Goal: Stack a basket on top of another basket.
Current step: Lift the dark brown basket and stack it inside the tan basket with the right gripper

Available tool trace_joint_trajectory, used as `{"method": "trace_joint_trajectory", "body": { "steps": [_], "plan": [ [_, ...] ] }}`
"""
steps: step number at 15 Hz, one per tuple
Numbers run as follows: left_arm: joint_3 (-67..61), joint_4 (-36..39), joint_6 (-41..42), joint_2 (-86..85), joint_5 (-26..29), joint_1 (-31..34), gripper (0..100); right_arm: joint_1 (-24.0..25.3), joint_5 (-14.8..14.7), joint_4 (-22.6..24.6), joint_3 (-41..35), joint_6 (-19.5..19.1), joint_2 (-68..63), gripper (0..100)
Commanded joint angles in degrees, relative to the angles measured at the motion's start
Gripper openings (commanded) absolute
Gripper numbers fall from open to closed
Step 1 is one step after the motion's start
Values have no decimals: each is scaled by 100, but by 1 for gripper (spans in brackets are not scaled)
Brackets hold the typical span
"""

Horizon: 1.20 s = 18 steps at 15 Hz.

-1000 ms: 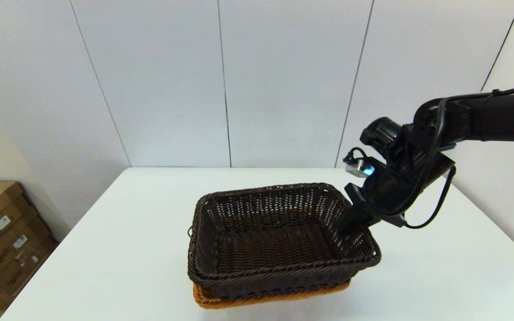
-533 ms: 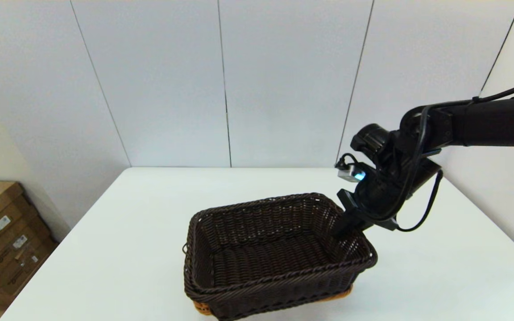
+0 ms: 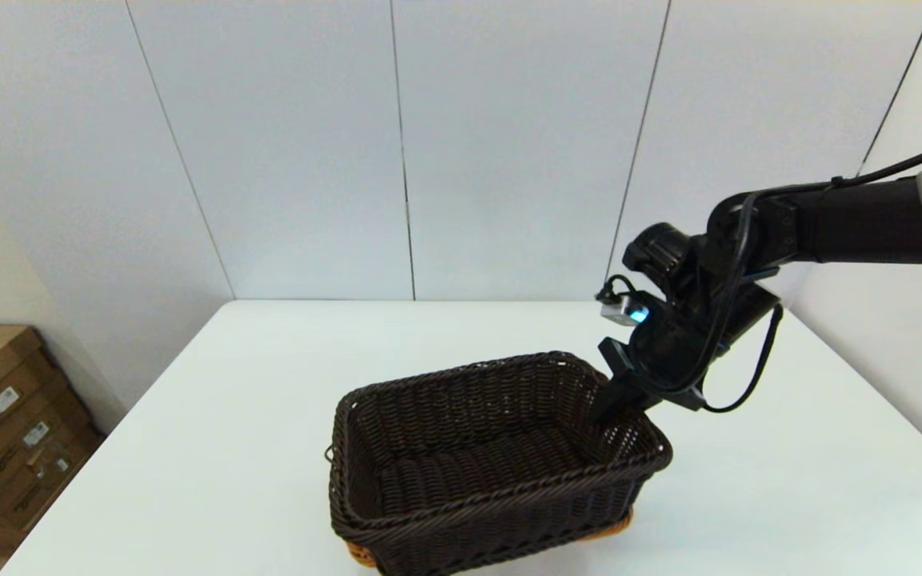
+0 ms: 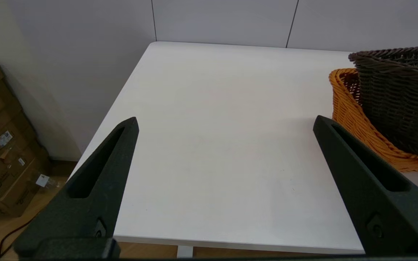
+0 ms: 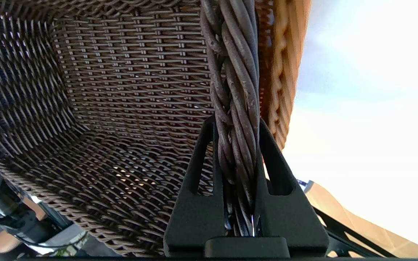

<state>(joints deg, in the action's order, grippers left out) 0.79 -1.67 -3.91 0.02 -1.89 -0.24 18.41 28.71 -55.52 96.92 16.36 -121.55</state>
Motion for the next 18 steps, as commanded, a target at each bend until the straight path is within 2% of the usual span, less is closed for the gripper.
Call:
{"method": "trace_joint_trajectory", "body": {
  "steps": [1,6,9,18],
  "plan": [
    [9,0,-4,-11,4,-2,100,-92,56,-56,126,43,220,0],
    [0,0,5,-11,4,-2,100,-153,82,-38,143,34,264,0],
    [0,0,-4,-11,4,-2,100,-162,363,-12,240,25,185,0],
    [0,0,-4,-11,-4,-2,100,-92,337,-3,759,-28,-431,0]
  ]
}}
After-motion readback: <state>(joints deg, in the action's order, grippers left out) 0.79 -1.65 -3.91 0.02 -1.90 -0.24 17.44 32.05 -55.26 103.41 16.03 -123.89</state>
